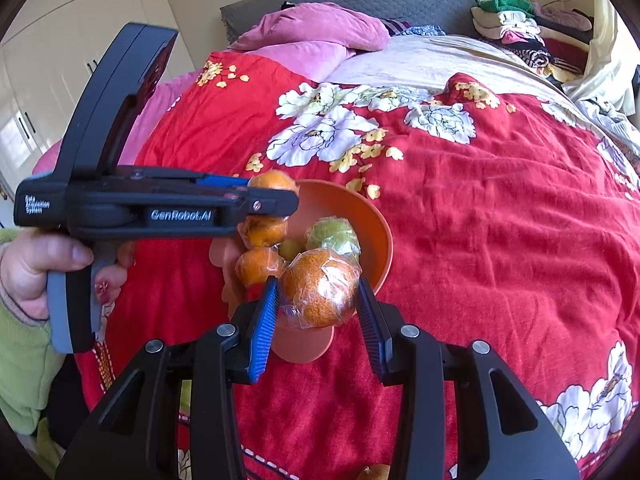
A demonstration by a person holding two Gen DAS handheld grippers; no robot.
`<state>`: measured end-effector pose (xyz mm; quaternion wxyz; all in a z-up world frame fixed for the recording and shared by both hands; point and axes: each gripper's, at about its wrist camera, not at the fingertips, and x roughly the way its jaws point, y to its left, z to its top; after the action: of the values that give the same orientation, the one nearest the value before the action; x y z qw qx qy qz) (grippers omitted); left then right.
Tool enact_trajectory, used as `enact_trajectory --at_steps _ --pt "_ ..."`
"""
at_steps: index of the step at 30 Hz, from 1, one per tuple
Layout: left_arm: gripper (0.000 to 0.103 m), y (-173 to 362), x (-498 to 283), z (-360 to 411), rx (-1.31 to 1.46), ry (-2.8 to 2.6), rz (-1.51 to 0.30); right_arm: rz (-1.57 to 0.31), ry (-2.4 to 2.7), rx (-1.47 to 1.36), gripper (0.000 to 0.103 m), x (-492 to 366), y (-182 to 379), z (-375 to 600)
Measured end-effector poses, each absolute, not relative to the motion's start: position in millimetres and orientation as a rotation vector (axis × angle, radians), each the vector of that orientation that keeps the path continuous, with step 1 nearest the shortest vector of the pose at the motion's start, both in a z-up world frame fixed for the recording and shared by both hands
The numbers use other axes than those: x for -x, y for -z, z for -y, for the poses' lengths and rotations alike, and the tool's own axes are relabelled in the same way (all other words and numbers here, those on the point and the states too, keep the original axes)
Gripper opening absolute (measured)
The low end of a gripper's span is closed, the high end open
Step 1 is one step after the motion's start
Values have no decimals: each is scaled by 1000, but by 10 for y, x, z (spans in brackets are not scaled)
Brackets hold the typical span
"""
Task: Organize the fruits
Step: 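Carry both wrapped oranges in the grippers over the pink bowl, then open the right gripper to drop its orange while the left gripper releases its orange into the bowl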
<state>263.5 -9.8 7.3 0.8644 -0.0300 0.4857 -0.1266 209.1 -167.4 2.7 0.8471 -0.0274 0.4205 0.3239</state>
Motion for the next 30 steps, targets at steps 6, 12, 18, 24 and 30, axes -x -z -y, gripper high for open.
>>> enact_trajectory --at_steps 6,12,18,24,30 --pt "36 -25 -2720 143 51 267 -1032 -889 -691 63 38 -2091 10 1646" --pt "36 39 -2777 159 53 266 -1050 -903 -688 77 38 -2115 85 1590" --pt "36 58 -2798 166 54 266 -1055 -907 -674 90 38 -2147 159 1546" --pt "36 114 -2833 162 64 264 -1062 -904 -675 85 40 -2147 194 1527" --pt "36 129 -2844 159 68 266 -1062 -901 -661 57 52 -2070 153 1644"
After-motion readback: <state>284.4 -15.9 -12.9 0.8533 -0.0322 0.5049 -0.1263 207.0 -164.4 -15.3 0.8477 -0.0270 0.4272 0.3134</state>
